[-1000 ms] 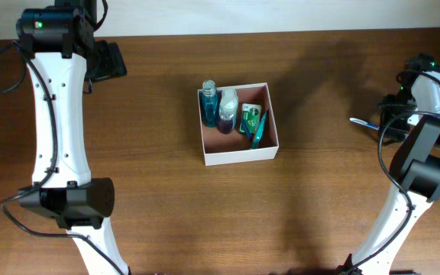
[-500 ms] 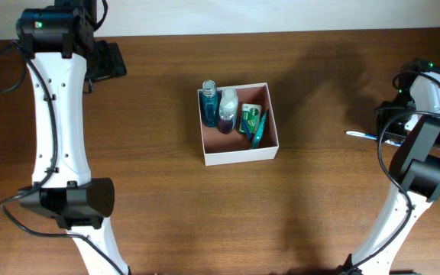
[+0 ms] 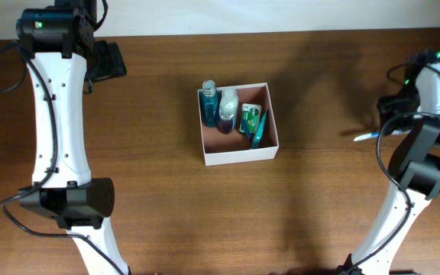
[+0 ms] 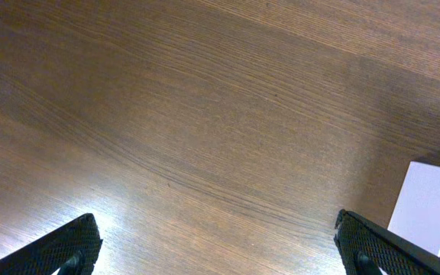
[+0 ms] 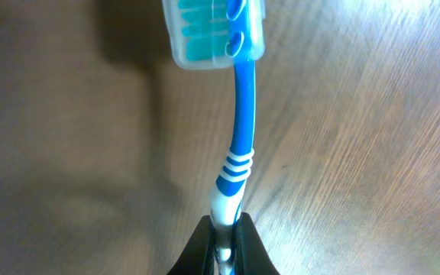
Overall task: Pack container
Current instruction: 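Carry the toothbrush over the box and lower it in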
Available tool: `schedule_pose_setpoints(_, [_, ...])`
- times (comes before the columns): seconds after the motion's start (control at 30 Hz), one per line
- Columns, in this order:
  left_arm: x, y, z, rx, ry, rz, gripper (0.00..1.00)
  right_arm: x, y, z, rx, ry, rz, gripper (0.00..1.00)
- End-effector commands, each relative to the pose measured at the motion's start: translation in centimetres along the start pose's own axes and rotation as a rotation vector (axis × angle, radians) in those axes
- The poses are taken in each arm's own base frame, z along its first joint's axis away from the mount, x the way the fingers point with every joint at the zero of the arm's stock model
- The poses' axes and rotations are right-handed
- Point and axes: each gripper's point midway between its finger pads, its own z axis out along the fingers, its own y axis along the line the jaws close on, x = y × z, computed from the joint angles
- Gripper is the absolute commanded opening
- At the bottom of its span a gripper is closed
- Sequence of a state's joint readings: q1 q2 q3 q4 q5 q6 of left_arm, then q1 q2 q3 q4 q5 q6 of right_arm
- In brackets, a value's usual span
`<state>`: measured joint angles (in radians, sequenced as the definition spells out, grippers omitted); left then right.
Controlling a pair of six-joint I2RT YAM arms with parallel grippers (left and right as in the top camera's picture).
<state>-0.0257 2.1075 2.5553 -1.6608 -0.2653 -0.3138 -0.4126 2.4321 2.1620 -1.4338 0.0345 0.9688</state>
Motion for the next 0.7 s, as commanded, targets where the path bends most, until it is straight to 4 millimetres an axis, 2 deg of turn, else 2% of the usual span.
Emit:
schedule_pose_setpoints(0.0, [0.0,0.2,-0.3,0.000,-0.004,-0.014,0.99,1.4,3.2,-6.0,-0.201,-0.015,-0.348,0.04])
schedule_pose_setpoints(0.13, [0.0,0.2,-0.3,0.000,-0.004,-0.014,0.99,6.3,6.1,-11.7,-0.409,0.009,-0.665,0.04])
schedule_pose_setpoints(0.23, [0.0,0.2,-0.2,0.000,-0.004,-0.014,0.99,9.8,7.1,-14.5,-0.456,-0.029,-0.842,0.04])
schedule_pose_setpoints(0.27, [0.0,0.2,-0.2,0.000,-0.004,-0.014,0.99,12.6,7.5,-15.6,-0.461,-0.053,-0.989,0.04])
schedule_pose_setpoints(0.4, [0.0,0.2,-0.3,0.000,-0.004,-0.014,0.99,18.5,7.4,-15.4,-0.419,-0.026,-1.232,0.04])
schedule_pose_setpoints(0.5, [0.0,0.2,-0.2,0.000,-0.004,-0.014,0.99,22.1,7.4,-14.7,-0.365,-0.016,-1.322,0.04])
schedule_pose_setpoints(0.53, [0.0,0.2,-0.3,0.000,-0.004,-0.014,0.99,24.2,7.5,-14.6,-0.359,-0.009,-1.368,0.04])
schedule_pose_setpoints(0.67, [0.0,0.2,-0.3,0.000,-0.004,-0.014,0.99,28.3,7.4,-14.0,-0.331,0.002,-1.458,0.04])
